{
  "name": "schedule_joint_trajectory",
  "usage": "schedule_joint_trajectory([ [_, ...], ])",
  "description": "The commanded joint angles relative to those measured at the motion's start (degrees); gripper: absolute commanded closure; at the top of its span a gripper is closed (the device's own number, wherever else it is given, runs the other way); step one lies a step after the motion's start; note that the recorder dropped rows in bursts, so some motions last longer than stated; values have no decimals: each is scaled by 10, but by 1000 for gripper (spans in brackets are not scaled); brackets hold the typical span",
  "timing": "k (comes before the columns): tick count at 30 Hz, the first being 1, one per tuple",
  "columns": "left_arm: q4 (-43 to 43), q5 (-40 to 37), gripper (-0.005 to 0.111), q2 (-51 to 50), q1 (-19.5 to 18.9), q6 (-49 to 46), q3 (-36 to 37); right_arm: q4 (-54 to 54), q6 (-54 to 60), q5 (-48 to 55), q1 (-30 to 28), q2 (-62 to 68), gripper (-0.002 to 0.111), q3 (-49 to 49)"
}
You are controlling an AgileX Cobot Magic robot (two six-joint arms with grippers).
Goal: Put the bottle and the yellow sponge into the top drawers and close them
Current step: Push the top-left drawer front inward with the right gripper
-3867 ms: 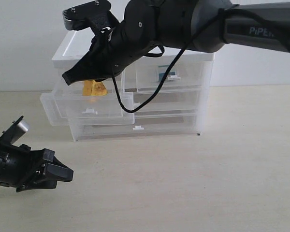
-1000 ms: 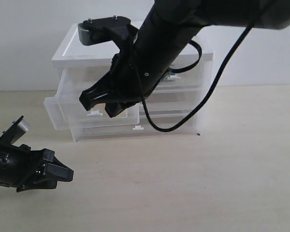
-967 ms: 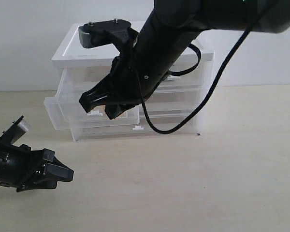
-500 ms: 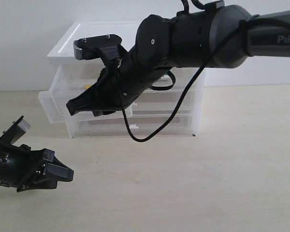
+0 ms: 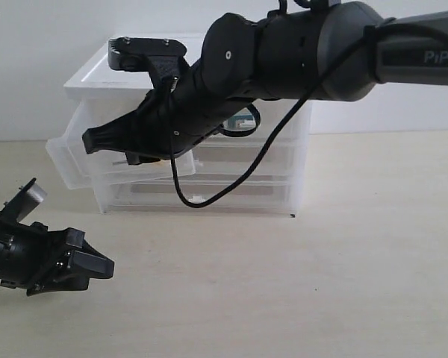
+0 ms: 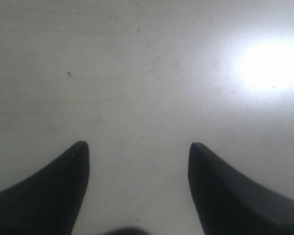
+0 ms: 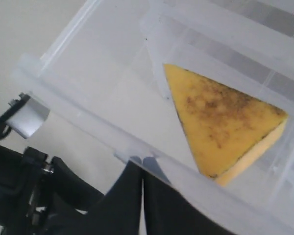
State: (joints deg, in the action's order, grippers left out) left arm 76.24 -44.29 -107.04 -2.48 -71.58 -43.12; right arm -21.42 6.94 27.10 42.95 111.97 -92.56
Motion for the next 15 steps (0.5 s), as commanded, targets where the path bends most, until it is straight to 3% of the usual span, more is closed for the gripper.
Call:
schedule_joint_trajectory([
  [1, 6, -7, 51, 4, 1, -6, 2, -5, -22, -168, -11, -14, 108, -24],
  [12, 10, -7, 51, 4, 1, -8, 1, -21, 12, -112, -11, -47, 108, -24],
  [15, 14, -7, 59, 4, 1, -25, 1, -17, 9, -91, -11, -63, 108, -12],
])
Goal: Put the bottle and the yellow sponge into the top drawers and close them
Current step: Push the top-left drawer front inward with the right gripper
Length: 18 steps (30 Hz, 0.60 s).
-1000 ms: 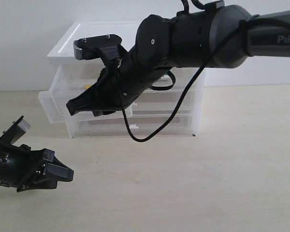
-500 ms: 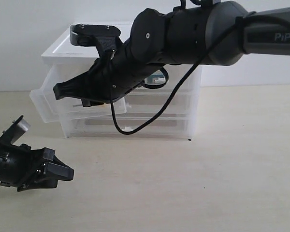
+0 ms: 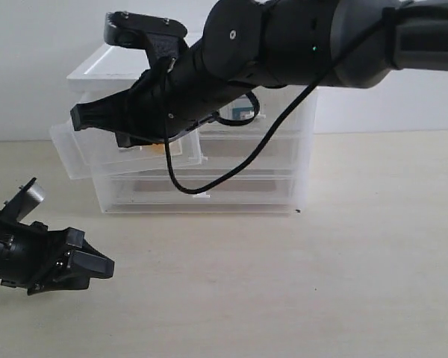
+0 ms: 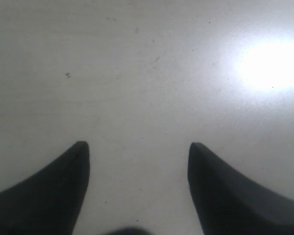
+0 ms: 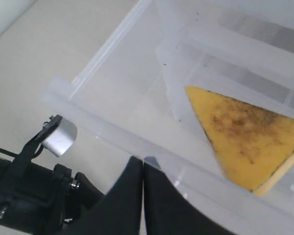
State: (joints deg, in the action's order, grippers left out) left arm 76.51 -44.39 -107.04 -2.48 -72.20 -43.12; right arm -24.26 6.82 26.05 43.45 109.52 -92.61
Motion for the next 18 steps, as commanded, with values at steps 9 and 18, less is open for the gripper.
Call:
schedule_joint_trajectory([
  [9, 57, -96, 103, 4, 1, -98, 1, -2, 14, -77, -16, -49, 108, 52],
  [18, 54, -111, 103, 9, -3, -98, 0, 12, 17, -48, -16, -80, 108, 87],
])
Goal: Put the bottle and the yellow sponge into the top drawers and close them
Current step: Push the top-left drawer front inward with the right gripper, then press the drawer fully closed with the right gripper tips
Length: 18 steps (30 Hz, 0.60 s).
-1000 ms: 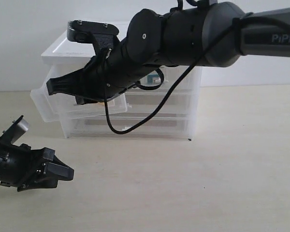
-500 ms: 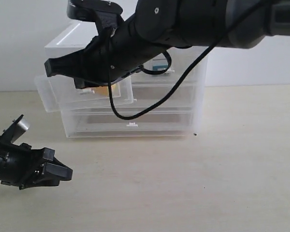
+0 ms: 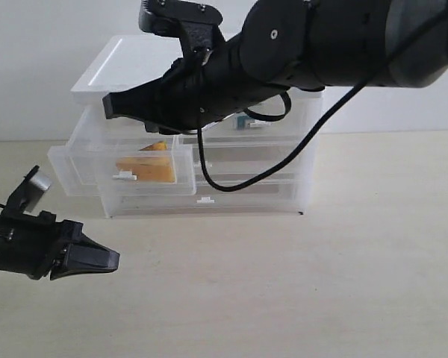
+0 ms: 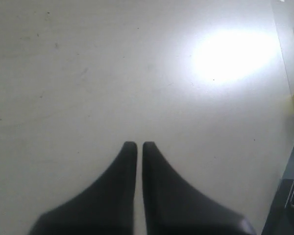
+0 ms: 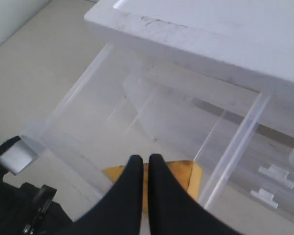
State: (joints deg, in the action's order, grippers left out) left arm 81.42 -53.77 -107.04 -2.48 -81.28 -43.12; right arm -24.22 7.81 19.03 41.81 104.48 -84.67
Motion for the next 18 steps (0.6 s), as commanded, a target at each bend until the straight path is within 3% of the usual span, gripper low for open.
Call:
schedule_joint_trajectory([
  [1, 5, -17, 103, 13, -6, -5, 0, 11, 7, 36, 0, -38, 108, 7],
  [8, 3, -38, 103, 54, -24, 12, 0, 9, 16, 106, 0, -71, 108, 22],
  [18, 7, -77, 103, 84, -24, 24, -4, -24, 37, 14, 5, -73, 108, 144],
])
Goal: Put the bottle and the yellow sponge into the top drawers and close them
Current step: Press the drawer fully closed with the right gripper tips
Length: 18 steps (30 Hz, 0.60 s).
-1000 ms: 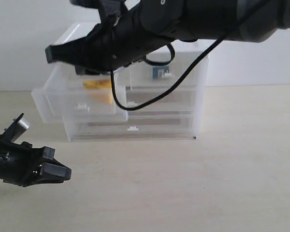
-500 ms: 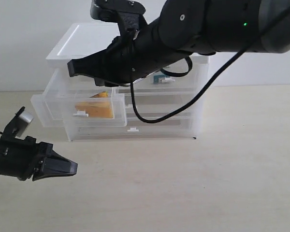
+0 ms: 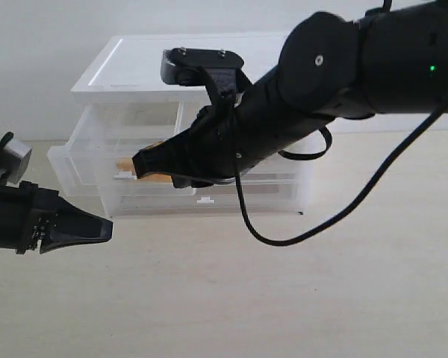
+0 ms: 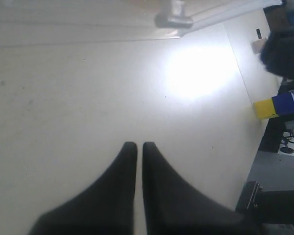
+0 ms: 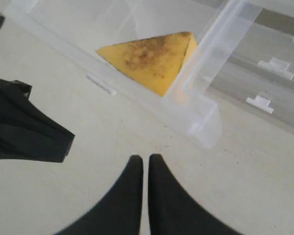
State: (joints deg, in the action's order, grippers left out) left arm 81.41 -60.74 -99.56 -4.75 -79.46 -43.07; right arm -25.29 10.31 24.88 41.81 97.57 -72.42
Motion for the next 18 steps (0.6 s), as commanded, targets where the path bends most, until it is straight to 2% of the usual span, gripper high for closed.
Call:
schedule_joint_trajectory([
  [1, 7, -1, 103, 9, -1, 7, -9, -13, 22, -46, 7, -4, 108, 24],
  [9, 46, 53, 103, 9, -1, -10, -55, -13, 26, -118, 11, -3, 108, 27],
  [18, 72, 66, 103, 9, 0, -1, -161, -12, 54, -183, 10, -3, 108, -1],
])
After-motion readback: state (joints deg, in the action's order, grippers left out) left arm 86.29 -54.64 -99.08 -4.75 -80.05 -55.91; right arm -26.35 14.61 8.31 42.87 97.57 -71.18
